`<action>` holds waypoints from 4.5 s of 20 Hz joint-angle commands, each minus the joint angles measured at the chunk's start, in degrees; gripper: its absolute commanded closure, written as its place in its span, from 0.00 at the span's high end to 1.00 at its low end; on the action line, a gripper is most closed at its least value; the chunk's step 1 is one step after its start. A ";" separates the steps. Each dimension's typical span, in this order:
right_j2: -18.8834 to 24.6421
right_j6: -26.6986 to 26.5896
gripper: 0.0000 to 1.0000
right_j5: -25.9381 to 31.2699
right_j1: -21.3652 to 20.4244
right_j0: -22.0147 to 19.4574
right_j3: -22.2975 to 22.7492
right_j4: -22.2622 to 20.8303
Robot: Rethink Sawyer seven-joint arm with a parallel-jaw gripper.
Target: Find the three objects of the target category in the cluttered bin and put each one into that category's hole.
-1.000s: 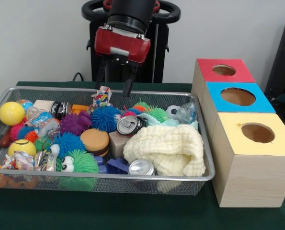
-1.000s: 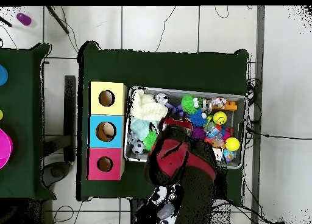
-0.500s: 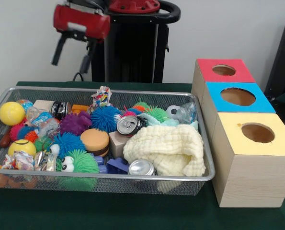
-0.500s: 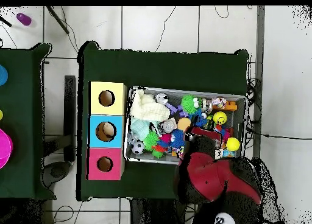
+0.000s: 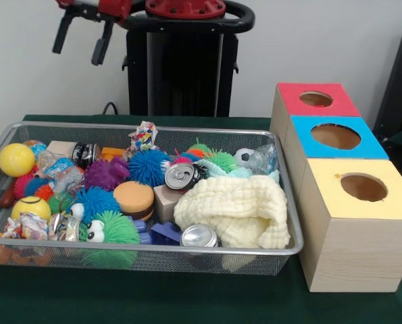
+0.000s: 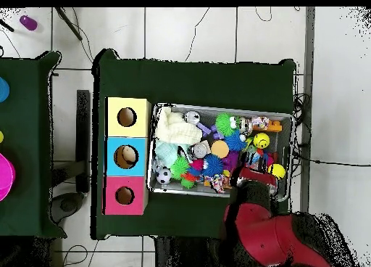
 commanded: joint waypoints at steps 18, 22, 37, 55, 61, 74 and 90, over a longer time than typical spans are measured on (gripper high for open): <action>31.11 -7.26 1.00 14.20 -5.97 -9.46 10.52 8.16; 39.08 -14.59 1.00 19.04 -6.84 -15.56 9.14 11.49; 56.27 -22.37 1.00 27.32 -5.98 -29.56 7.52 14.98; 21.77 1.59 1.00 9.56 2.32 -0.57 -3.82 -8.18; 16.88 1.43 1.00 9.22 4.47 3.85 -3.78 -4.13; 31.28 -4.51 1.00 8.29 1.17 -8.78 2.48 -6.09; 28.32 -4.80 1.00 4.81 2.12 -10.24 0.86 -4.06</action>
